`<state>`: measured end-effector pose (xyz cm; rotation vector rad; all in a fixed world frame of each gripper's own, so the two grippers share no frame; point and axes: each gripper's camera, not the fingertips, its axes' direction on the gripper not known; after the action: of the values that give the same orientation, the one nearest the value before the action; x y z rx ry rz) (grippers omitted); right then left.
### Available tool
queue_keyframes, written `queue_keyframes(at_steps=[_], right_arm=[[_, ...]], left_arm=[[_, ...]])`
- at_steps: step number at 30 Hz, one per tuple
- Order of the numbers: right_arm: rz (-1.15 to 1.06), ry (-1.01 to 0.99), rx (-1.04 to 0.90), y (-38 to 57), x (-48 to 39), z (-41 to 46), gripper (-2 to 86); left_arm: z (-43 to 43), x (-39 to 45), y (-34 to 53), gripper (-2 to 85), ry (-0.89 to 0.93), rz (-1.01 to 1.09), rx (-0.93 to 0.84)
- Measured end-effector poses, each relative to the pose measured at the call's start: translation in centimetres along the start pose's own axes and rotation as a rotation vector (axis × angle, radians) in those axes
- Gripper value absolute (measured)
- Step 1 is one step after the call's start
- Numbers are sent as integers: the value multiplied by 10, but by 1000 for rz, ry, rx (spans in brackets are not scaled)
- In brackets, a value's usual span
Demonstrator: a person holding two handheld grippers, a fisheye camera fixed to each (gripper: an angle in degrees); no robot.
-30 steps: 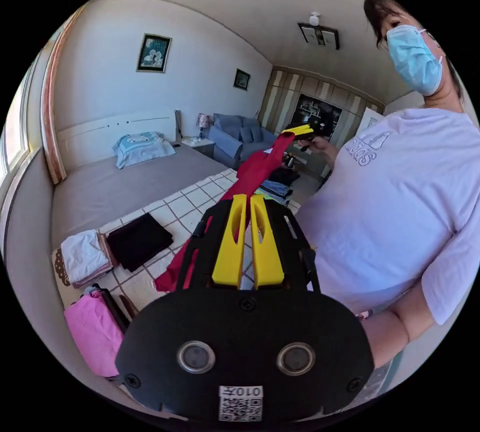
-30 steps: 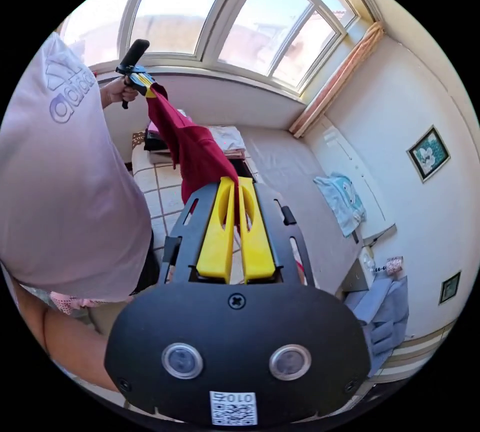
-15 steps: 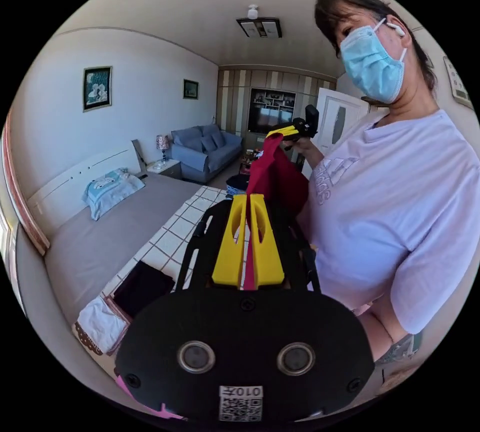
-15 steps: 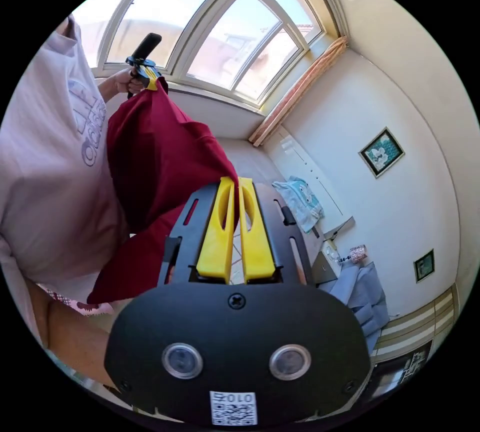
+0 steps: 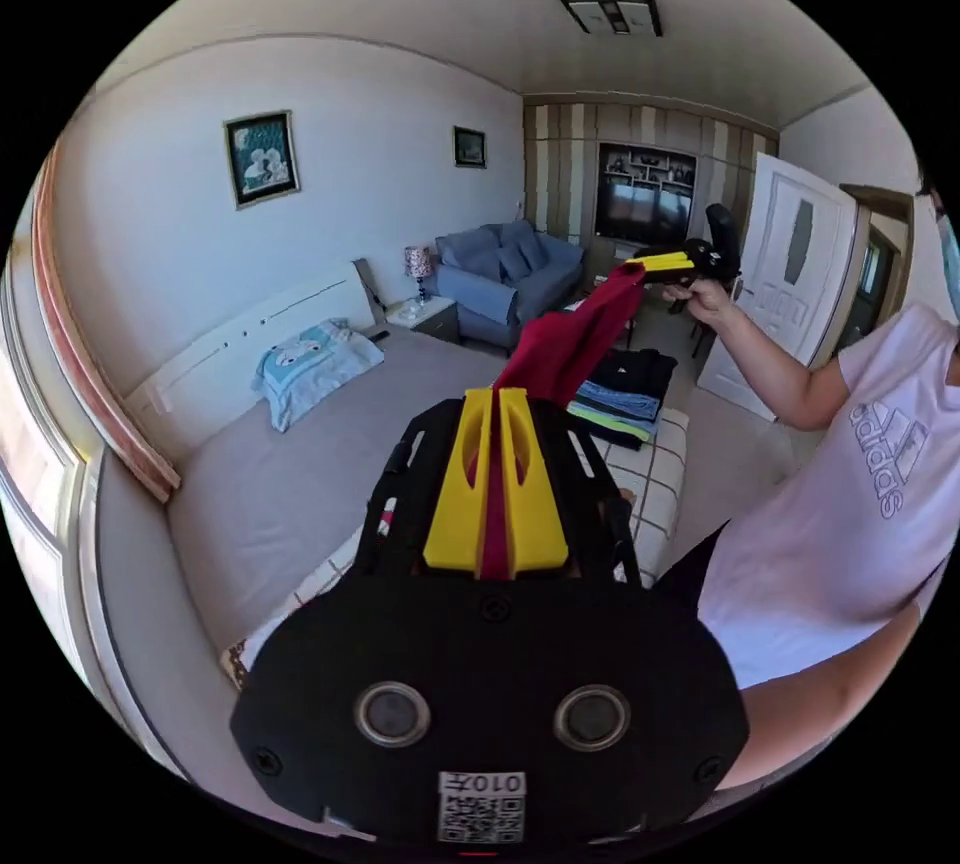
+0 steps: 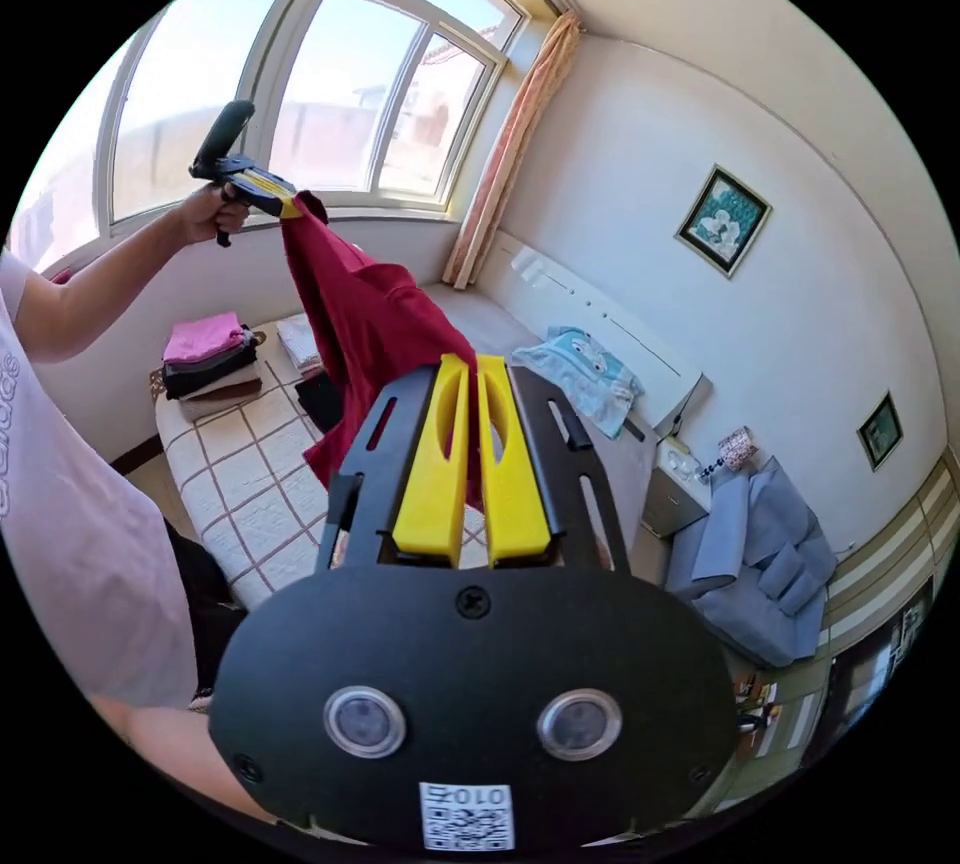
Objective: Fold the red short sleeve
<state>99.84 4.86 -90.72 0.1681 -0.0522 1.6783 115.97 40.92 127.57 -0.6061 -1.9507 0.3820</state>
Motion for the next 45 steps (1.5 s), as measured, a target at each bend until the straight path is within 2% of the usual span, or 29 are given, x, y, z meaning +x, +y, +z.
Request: queue_keyframes(at_steps=[3,7,12,17,23,34,36,39,42,45], right_arm=[[-20,-43,9,23,10,10,9],[-48,-108,-122,77,8,72,9],[58,-305,-440,165,9,202,10],[159,-419,-696,243,-2,302,10],[11,-476,-882,313,-27,353,11],[134,-510,-988,386,-11,387,23],[193,-501,-1032,402,-6,400,29],[266,-561,-1061,413,5,406,29],[335,-612,-1040,423,19,398,21],[471,-694,-904,429,49,384,20]], left_arm=[[-4,21,-5,-3,-77,130,-59],[60,32,47,-2,-72,171,-245],[182,27,153,-2,8,47,-460],[304,32,283,-2,78,-164,-705],[376,64,377,-1,149,-104,-919],[390,52,465,3,163,-222,-951],[393,44,481,7,217,-268,-949],[398,33,514,6,393,-371,-1009],[374,14,541,8,402,-510,-918],[336,-37,563,22,241,-714,-751]])
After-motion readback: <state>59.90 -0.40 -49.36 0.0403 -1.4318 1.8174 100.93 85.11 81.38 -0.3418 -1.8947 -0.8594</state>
